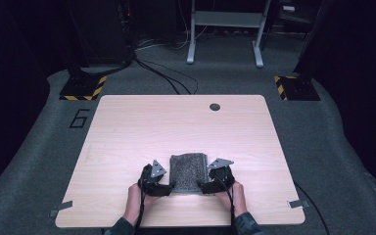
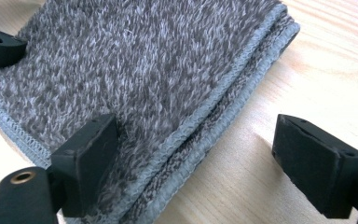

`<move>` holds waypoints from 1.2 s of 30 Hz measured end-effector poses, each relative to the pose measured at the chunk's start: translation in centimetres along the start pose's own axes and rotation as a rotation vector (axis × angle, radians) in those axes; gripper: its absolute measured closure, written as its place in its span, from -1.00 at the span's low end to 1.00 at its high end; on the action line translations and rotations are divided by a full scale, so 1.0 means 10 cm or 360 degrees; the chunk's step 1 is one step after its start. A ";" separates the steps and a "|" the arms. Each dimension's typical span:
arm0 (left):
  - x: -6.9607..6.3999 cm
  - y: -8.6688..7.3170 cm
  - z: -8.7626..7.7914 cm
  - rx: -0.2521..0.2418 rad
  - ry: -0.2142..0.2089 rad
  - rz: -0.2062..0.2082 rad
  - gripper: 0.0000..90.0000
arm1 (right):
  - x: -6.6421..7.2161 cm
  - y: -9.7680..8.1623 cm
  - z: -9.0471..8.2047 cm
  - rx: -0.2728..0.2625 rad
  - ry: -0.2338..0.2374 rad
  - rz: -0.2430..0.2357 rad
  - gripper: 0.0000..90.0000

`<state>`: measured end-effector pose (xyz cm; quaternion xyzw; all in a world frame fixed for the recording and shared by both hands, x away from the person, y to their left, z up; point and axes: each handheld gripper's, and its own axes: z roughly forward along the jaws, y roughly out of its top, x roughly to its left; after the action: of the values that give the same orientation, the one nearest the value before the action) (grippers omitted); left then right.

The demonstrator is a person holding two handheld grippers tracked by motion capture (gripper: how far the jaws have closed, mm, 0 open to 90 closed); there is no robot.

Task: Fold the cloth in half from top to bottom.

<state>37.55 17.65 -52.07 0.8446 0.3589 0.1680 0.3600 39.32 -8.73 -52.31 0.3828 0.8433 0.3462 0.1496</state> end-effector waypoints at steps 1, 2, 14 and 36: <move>0.00 0.00 0.00 -0.0008 0.0012 -0.0014 -0.37 | 0.00 0.00 0.00 0.0008 0.0006 -0.0006 -0.68; 0.01 0.00 0.00 -0.0018 0.0009 -0.0020 -0.39 | -0.01 0.00 -0.01 -0.0004 0.0014 0.0000 -0.69; 0.19 -0.09 -0.32 -0.0102 0.0104 -0.0135 -0.72 | -0.19 -0.11 -0.36 -0.0152 -0.0020 0.0133 -0.83; 0.66 -0.64 -0.53 -0.0002 0.0365 -0.0382 -0.87 | -0.81 -0.86 -0.76 -0.0050 -0.0385 0.0352 -0.97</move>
<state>36.12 28.17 -52.90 0.7707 0.4958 0.2195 0.3347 36.11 -22.31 -52.98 0.5100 0.7663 0.3250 0.2170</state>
